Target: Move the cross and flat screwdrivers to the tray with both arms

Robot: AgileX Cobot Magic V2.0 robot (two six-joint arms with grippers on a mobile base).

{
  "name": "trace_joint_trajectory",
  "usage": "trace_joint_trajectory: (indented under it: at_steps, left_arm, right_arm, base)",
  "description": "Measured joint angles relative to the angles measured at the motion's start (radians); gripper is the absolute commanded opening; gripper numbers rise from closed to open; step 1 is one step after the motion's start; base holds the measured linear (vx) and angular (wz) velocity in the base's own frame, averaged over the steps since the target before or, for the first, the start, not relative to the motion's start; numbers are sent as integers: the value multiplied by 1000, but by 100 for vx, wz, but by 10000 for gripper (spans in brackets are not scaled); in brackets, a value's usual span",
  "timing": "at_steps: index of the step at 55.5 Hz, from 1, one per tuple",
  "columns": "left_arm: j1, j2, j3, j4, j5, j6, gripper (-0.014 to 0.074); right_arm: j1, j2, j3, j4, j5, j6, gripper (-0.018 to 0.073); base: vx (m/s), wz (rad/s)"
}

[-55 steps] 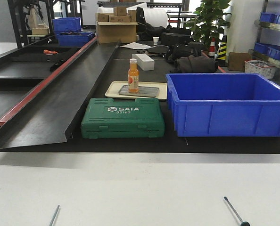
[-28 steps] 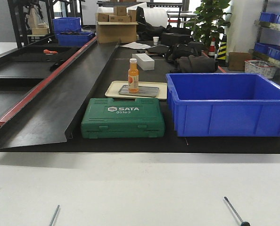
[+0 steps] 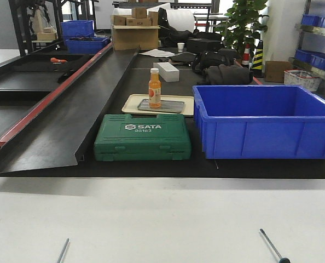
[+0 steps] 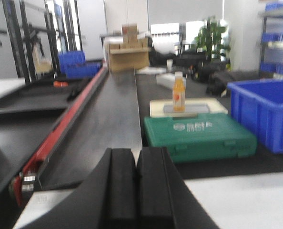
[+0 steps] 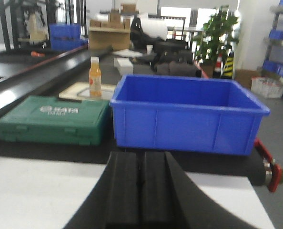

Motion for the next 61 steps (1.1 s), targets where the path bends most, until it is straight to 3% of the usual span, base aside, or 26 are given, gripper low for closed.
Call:
trace_joint_trajectory:
  at_steps: [8, 14, 26, 34, 41, 52, 61]
  left_arm:
    - [0, 85, 0, 0, 8, 0, 28]
    - [0, 126, 0, 0, 8, 0, 94]
    - [0, 180, 0, 0, 18, -1, 353]
    - [0, 186, 0, 0, 24, -1, 467]
    - [0, 186, 0, 0, 24, -6, 482]
    - [0, 186, 0, 0, 26, -41, 482]
    - [0, 186, 0, 0, 64, -46, 482]
  right_arm:
    - [0, 76, 0, 0, 43, 0, 23]
    - [0, 87, 0, 0, 72, 0, 104]
    - [0, 87, 0, 0, 96, 0, 473]
    - [0, 87, 0, 2, 67, 2, 637]
    - [-5, 98, -19, 15, 71, 6, 637]
    - [-83, 329, -222, -77, 389, -11, 575]
    - [-126, 599, -371, -117, 525, -59, 568]
  base:
    - [0, 0]
    - [0, 0]
    - [0, 0]
    - [0, 0]
    - [0, 0]
    - [0, 0]
    - [0, 0]
